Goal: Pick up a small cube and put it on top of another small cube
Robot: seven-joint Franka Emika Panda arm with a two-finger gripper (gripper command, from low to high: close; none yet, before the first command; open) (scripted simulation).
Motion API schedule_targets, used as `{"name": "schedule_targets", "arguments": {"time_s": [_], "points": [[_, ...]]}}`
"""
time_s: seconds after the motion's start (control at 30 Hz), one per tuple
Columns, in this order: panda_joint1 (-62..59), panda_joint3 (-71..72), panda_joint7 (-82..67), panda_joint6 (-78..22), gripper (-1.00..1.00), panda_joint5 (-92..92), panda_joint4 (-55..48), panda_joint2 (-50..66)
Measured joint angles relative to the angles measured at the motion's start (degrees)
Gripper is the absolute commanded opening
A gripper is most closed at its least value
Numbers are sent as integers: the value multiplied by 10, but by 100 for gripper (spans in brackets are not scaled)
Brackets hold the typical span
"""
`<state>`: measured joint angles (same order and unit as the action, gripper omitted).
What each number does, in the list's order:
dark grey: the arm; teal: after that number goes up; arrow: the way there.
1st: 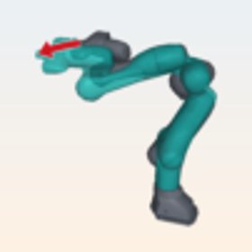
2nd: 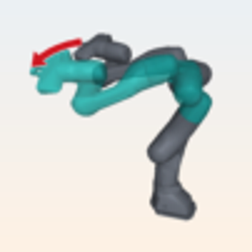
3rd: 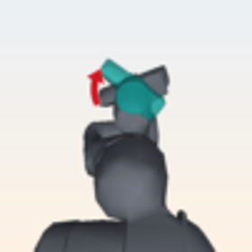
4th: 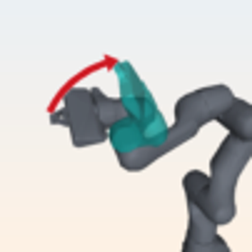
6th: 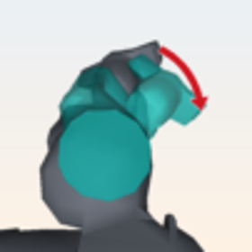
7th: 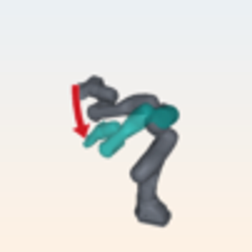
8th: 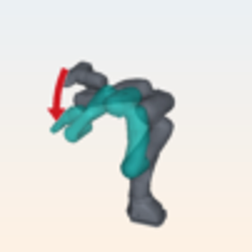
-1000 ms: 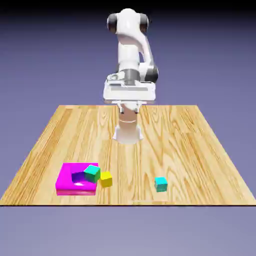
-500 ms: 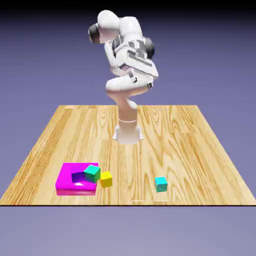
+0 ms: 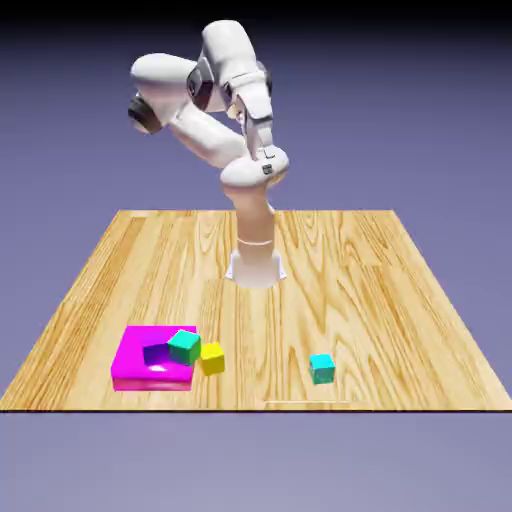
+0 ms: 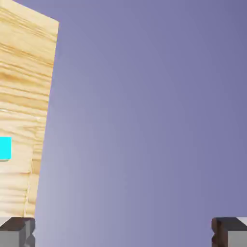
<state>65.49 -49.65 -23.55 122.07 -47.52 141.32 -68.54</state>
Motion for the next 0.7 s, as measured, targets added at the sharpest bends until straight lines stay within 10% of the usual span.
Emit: {"name": "schedule_targets", "arguments": {"time_s": [0.7], "points": [[436, -334, -444, -350, 0, -320, -132, -241]]}}
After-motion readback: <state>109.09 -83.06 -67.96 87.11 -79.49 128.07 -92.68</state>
